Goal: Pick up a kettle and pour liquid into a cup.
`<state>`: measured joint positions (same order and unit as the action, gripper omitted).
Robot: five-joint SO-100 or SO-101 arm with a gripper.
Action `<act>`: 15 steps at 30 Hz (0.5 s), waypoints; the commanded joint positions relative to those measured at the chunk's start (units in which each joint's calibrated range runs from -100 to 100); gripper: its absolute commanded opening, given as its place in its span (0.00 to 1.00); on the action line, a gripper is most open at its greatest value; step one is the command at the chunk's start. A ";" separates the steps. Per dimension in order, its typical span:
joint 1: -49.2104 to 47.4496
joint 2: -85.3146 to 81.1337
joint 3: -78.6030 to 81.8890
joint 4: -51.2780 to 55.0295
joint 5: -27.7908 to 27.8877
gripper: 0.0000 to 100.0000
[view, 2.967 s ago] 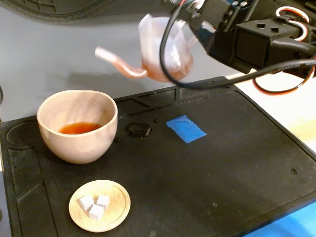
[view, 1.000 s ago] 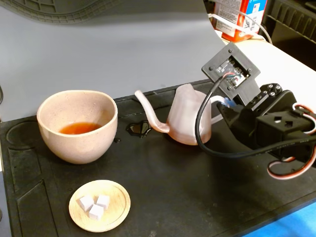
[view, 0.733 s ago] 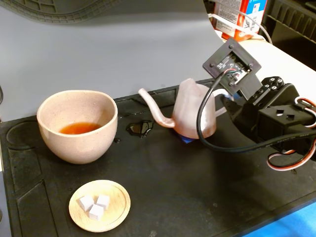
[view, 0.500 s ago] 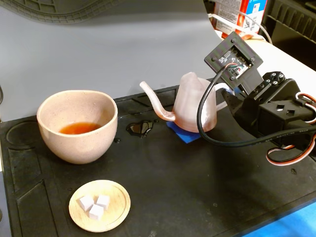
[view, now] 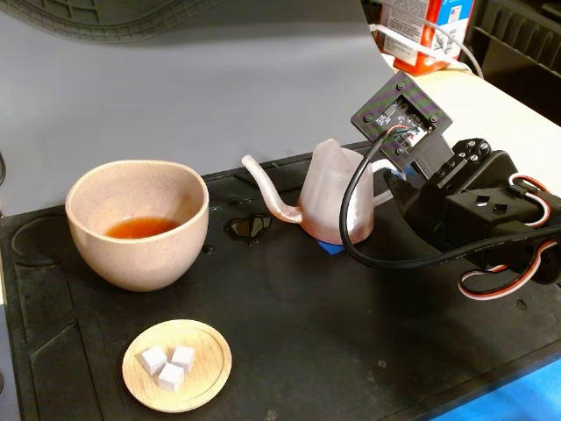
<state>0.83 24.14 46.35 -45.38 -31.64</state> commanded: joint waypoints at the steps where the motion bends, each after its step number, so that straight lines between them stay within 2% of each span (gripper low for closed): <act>1: -0.41 -0.34 -2.07 -1.01 1.28 0.01; 13: -0.41 -0.34 -1.79 -1.01 1.96 0.01; 15: -0.41 -0.34 -1.70 -1.09 3.43 0.01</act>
<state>0.83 24.14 46.35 -45.38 -29.60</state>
